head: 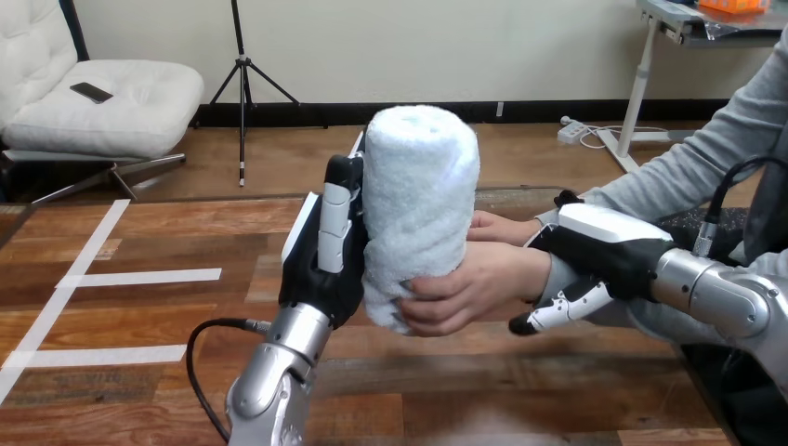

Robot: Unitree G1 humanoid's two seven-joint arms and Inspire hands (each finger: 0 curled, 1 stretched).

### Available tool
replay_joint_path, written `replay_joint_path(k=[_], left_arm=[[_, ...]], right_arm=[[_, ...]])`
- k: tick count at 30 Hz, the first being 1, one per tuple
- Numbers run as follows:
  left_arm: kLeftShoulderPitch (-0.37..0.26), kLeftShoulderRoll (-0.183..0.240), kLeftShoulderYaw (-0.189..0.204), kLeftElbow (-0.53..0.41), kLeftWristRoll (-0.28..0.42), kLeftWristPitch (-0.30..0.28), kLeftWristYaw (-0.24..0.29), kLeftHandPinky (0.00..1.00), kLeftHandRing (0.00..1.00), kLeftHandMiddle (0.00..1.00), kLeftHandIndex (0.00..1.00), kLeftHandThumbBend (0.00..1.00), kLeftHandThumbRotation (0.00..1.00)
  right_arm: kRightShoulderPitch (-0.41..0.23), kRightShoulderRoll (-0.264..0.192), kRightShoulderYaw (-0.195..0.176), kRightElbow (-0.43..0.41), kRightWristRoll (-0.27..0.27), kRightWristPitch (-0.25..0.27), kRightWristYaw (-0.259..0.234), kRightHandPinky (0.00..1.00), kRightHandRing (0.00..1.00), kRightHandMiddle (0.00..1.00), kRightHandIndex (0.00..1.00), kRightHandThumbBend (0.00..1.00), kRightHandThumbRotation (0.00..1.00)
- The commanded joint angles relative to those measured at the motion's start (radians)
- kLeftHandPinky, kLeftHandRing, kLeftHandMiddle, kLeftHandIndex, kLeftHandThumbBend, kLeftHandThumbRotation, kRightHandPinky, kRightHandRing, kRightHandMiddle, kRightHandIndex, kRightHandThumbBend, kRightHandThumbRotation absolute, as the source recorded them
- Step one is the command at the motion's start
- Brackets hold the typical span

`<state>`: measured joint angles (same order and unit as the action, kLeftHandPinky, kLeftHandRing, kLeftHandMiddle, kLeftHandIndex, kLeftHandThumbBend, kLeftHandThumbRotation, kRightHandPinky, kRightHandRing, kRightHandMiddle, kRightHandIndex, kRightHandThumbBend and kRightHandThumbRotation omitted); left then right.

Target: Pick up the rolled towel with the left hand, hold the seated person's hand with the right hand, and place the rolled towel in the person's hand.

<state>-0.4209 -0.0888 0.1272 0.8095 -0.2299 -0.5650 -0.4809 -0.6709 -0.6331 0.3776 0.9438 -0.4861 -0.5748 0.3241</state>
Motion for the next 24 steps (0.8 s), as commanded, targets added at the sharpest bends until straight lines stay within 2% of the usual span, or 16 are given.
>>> replay_joint_path(k=[1,10,24], left_arm=[[-0.002,0.014,-0.009,-0.076,-0.007,-0.006,-0.011,1.00,1.00,1.00,1.00,1.00,1.00],[0.024,0.033,-0.009,-0.112,-0.007,-0.002,-0.023,1.00,1.00,1.00,1.00,1.00,1.00],[0.057,0.072,-0.003,-0.142,0.005,-0.016,-0.023,1.00,1.00,1.00,1.00,1.00,1.00]], right_arm=[[-0.048,0.002,-0.024,-0.038,0.018,0.015,0.025,0.62,0.71,0.73,0.75,0.99,0.66],[-0.043,-0.001,-0.029,-0.043,0.032,0.032,0.059,0.69,0.79,0.82,0.85,1.00,0.75],[-0.033,-0.006,-0.047,-0.047,0.066,0.034,0.097,0.75,0.83,0.86,0.88,1.00,0.84]])
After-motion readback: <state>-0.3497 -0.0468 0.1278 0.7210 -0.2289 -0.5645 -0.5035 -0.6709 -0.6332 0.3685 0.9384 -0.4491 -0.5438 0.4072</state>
